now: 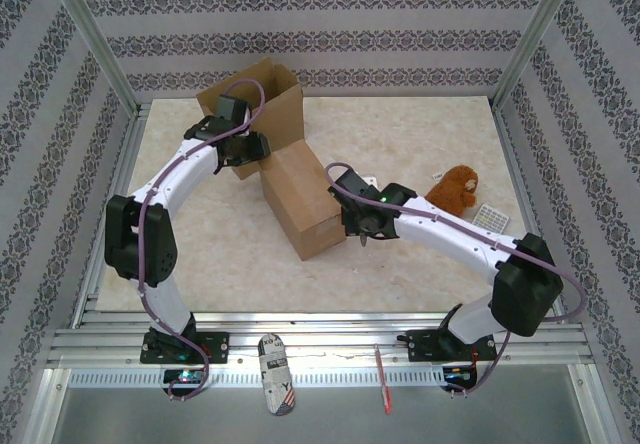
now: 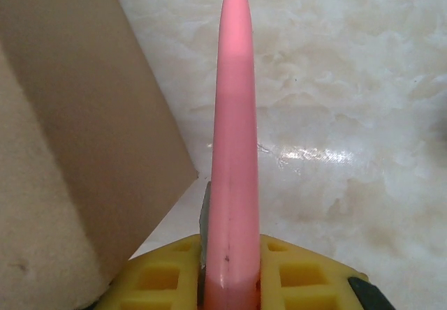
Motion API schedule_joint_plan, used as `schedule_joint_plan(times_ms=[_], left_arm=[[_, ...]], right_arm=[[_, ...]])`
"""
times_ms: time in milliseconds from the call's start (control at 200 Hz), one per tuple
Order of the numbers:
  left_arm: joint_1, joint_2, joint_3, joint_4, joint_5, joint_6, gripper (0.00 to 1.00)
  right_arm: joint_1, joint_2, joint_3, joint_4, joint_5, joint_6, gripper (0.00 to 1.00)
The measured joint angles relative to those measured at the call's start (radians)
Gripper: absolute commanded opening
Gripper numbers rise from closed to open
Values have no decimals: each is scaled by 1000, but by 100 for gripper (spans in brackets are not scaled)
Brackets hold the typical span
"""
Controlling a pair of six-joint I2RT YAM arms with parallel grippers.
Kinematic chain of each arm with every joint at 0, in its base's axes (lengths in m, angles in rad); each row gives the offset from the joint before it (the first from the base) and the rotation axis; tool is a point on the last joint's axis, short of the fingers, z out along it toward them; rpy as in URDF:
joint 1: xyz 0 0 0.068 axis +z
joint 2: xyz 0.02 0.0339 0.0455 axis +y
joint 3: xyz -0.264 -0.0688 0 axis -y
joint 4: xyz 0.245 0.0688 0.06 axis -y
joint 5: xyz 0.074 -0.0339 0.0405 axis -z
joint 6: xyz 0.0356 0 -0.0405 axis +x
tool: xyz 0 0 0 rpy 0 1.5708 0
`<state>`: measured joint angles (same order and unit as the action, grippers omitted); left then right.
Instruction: Unpack the express box
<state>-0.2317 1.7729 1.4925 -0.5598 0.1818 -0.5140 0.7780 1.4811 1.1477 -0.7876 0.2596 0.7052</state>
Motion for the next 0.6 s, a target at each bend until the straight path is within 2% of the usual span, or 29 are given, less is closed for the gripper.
schedule_joint_plan(times_ms=[600], left_arm=[[19, -168, -152, -9, 20, -11, 38]], right_arm=[[-166, 154, 162, 0, -71, -107, 0]])
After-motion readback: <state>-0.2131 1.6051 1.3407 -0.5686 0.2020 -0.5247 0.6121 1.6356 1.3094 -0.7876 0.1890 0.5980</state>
